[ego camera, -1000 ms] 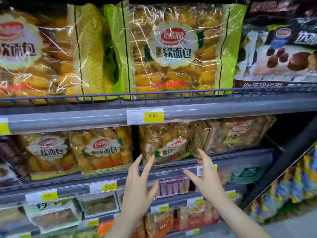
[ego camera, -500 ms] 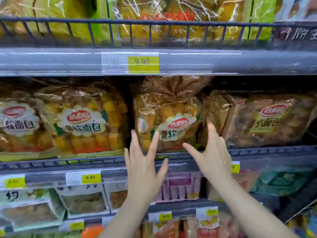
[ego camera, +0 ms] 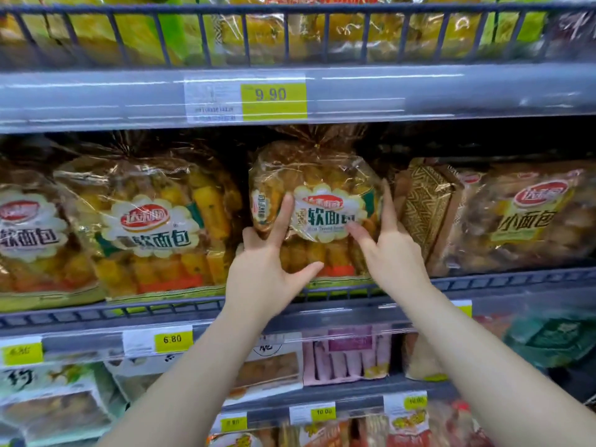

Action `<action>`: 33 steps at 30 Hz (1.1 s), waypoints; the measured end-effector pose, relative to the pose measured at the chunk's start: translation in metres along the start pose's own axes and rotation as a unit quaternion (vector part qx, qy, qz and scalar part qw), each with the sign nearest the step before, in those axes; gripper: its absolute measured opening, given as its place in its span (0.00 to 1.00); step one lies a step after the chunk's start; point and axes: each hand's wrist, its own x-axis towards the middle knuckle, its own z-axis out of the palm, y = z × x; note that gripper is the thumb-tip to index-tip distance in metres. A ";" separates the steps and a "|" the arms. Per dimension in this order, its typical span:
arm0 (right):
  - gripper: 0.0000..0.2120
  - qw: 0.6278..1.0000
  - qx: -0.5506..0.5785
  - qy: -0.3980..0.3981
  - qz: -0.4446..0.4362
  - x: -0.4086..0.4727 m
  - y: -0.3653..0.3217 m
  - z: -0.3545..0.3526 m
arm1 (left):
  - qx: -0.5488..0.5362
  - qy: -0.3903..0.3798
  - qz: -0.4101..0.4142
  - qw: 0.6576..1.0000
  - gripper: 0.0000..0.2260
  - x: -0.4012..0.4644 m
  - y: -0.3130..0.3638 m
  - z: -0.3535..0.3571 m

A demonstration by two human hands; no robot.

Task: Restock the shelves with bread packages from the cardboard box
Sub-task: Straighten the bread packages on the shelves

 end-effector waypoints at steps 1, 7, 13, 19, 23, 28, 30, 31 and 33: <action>0.35 1.000 -0.021 -0.007 0.006 0.005 0.002 0.002 | 0.009 -0.007 -0.001 1.000 0.46 0.001 -0.001 0.001; 0.36 0.998 -0.065 -0.007 0.009 -0.003 0.010 0.006 | -0.010 -0.037 -0.018 0.999 0.50 -0.007 -0.003 0.002; 0.39 0.997 -0.025 0.053 -0.058 -0.027 -0.002 -0.010 | -0.113 0.040 0.019 0.993 0.47 -0.019 0.006 -0.012; 0.33 0.987 -0.110 0.049 -0.109 -0.007 -0.021 -0.019 | -0.130 0.048 -0.007 0.990 0.42 0.010 0.020 -0.019; 0.31 0.996 -0.074 0.008 -0.047 0.019 -0.018 -0.017 | -0.113 -0.003 -0.033 0.993 0.45 0.038 0.022 -0.016; 0.31 0.997 -0.068 -0.024 -0.030 0.019 -0.014 -0.011 | -0.120 -0.018 -0.046 0.992 0.45 0.037 0.013 -0.014; 0.32 0.997 -0.062 -0.015 -0.034 0.013 -0.013 -0.011 | -0.138 0.000 -0.037 0.990 0.45 0.027 0.012 -0.013; 0.32 0.998 -0.058 -0.012 -0.033 0.011 -0.013 -0.012 | -0.151 0.003 -0.039 0.988 0.45 0.025 0.012 -0.013; 0.33 0.998 -0.045 -0.008 -0.033 0.009 -0.015 -0.014 | -0.172 0.006 -0.046 0.984 0.45 0.024 0.013 -0.013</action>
